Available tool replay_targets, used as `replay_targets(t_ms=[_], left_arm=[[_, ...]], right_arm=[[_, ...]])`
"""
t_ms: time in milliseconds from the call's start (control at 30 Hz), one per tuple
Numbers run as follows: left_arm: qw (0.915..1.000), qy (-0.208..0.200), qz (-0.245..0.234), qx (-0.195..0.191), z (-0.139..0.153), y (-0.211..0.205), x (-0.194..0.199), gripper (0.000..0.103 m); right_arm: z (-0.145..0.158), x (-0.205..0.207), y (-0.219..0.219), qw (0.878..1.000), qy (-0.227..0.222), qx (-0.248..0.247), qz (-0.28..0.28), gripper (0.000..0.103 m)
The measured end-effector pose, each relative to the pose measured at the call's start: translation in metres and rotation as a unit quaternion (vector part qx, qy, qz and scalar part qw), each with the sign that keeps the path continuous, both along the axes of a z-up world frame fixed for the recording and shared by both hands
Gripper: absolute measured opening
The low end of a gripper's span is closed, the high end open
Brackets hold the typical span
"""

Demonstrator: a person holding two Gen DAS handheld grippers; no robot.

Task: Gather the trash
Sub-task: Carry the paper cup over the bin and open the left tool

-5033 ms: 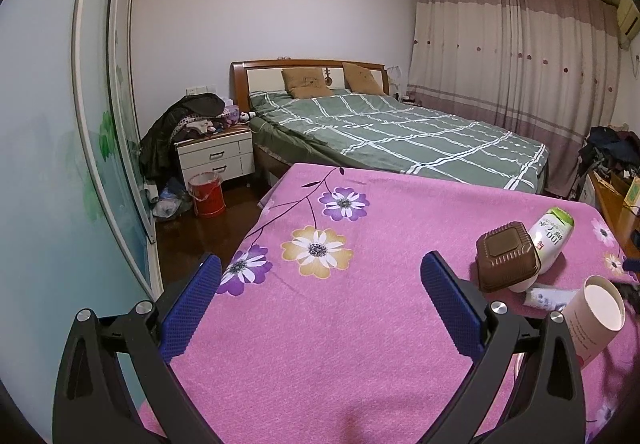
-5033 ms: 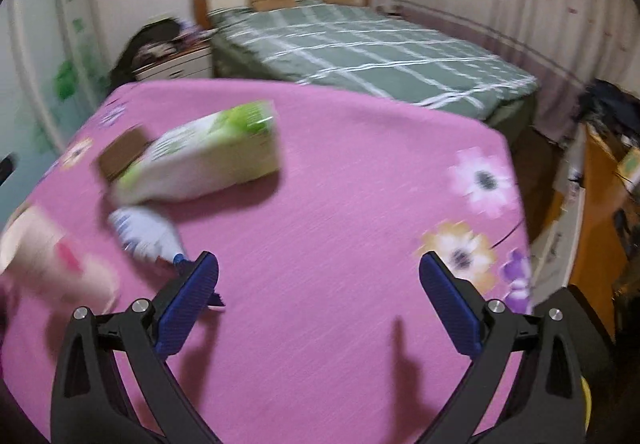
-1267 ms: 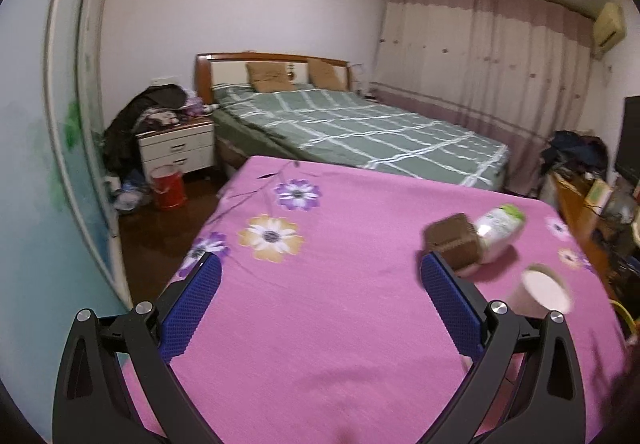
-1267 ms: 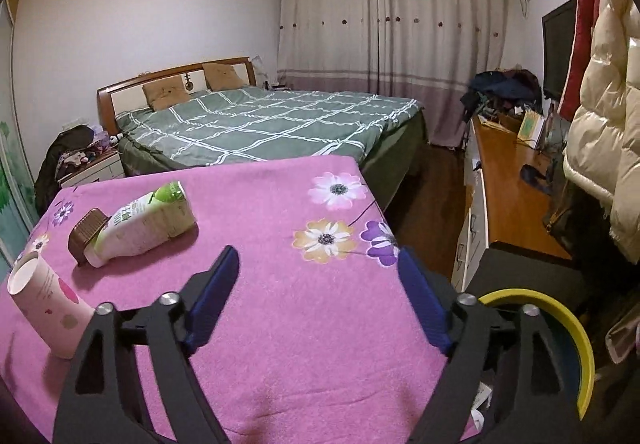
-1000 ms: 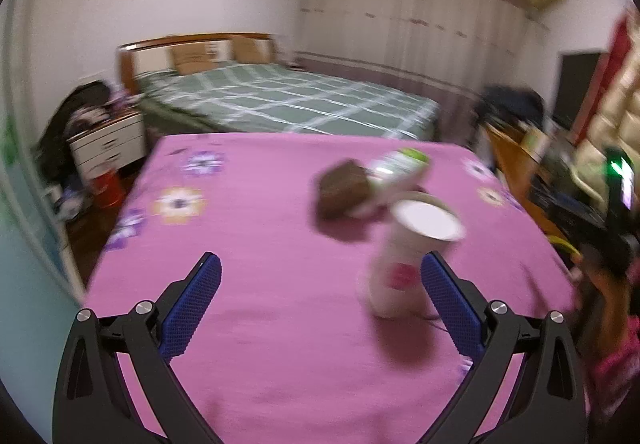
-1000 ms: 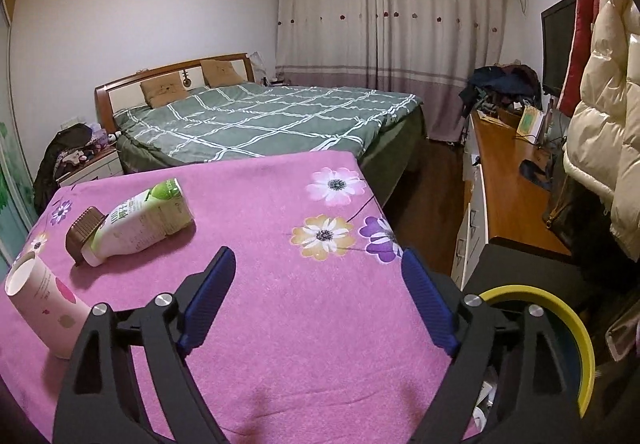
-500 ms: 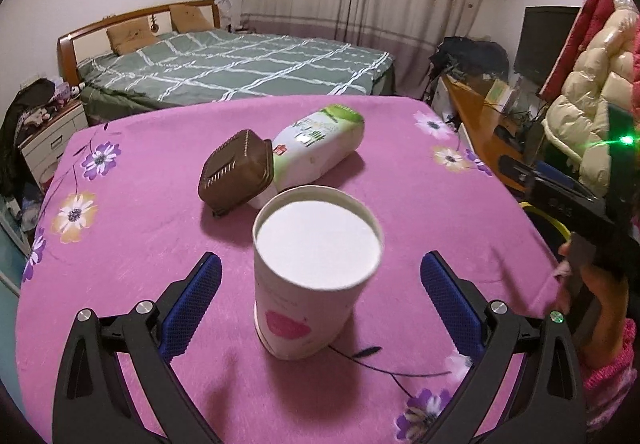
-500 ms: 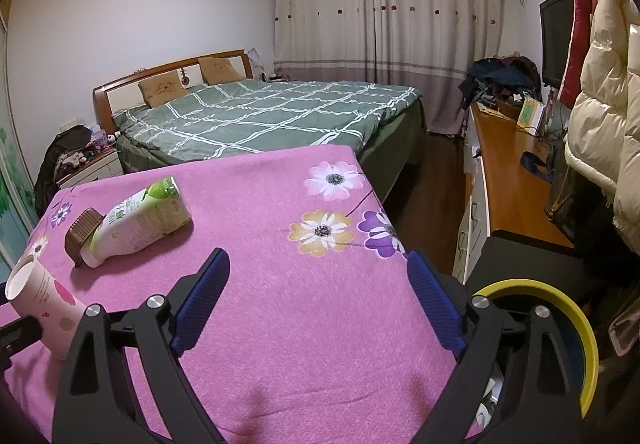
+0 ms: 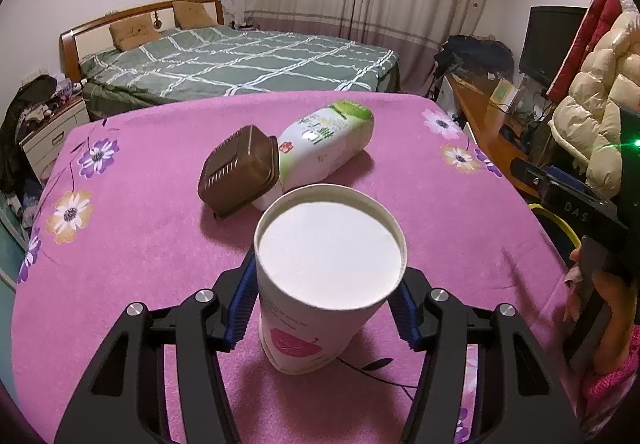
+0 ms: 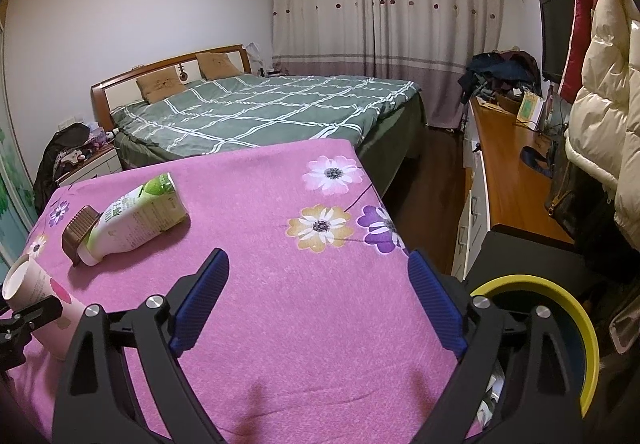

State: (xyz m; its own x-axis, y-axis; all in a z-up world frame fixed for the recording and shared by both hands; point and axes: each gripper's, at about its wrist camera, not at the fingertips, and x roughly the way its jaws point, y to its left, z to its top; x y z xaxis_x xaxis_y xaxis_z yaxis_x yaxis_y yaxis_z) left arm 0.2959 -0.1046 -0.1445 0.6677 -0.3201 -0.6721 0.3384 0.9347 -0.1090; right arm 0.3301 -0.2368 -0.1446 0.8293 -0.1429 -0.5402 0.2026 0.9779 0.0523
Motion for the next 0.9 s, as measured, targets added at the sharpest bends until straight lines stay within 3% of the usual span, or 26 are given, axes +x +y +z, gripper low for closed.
replay_targets(t_ms=[267,467,700,900], left_arm=[[0.9998,-0.014,-0.016,0.002,0.016,-0.012,-0.008,0.057],[0.9985,-0.020,-0.051,0.002,0.028,-0.041,-0.016,0.057],[0.9930,-0.015,-0.117,-0.007,0.036,-0.109,-0.022,0.057],[0.9811,-0.009,-0.193,-0.008,0.042,-0.196,-0.036,0.057]], right_arm=[[0.001,-0.006,-0.004,1.000,0.004,-0.001,-0.003,0.086],[0.009,-0.049,-0.023,1.000,0.010,0.011,-0.009,0.086],[0.014,-0.122,-0.068,0.999,0.012,0.014,-0.048,0.086],[0.025,-0.189,-0.107,0.995,-0.002,0.015,-0.100,0.086]])
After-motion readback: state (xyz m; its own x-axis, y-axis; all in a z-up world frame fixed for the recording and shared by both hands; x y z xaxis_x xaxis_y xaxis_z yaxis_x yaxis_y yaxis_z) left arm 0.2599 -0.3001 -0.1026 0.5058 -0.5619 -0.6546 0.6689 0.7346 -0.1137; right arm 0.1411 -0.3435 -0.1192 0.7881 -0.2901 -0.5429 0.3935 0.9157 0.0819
